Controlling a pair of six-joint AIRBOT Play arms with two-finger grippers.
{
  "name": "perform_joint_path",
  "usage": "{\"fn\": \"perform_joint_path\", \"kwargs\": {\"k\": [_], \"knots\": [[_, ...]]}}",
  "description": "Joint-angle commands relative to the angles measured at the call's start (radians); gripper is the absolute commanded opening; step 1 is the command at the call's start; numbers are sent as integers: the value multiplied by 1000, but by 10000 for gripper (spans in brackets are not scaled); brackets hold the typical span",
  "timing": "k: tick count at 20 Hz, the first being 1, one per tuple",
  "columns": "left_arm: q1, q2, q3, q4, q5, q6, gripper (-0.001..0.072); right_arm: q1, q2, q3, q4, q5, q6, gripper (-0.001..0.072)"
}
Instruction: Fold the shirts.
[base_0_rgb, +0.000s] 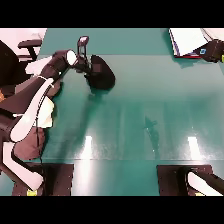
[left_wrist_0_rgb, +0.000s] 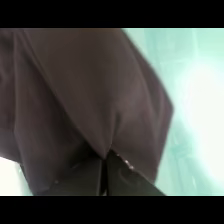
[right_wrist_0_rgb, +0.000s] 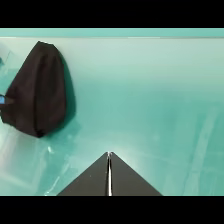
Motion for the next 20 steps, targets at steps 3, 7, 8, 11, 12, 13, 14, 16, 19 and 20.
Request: {"fn": "perform_joint_path", "kwargs": {"k": [3,7,8,11,12,13,14,16,19,20], "knots": [[0,165,268,71,-104,56,21,1,6,119,1,26,0,15],[-38,425,280,73,-115,138,20,1,6,261,0,46,0,16],[-71,468,280,74,-143,158,20,1,6,290,0,50,0,15],[-204,491,270,76,-228,183,20,1,6,346,1,72,0,15],[-257,485,237,77,-235,184,20,1,6,356,0,82,0,15],[-303,472,194,76,-232,184,22,1,6,366,0,99,0,15],[-348,454,145,69,-230,184,23,1,6,372,0,115,0,16],[-419,400,60,13,-184,183,338,1,6,375,0,142,0,16],[-440,313,35,-40,-127,183,582,1,6,375,0,181,0,16],[-417,310,35,-9,-130,182,582,1,6,375,0,190,0,16]]}}
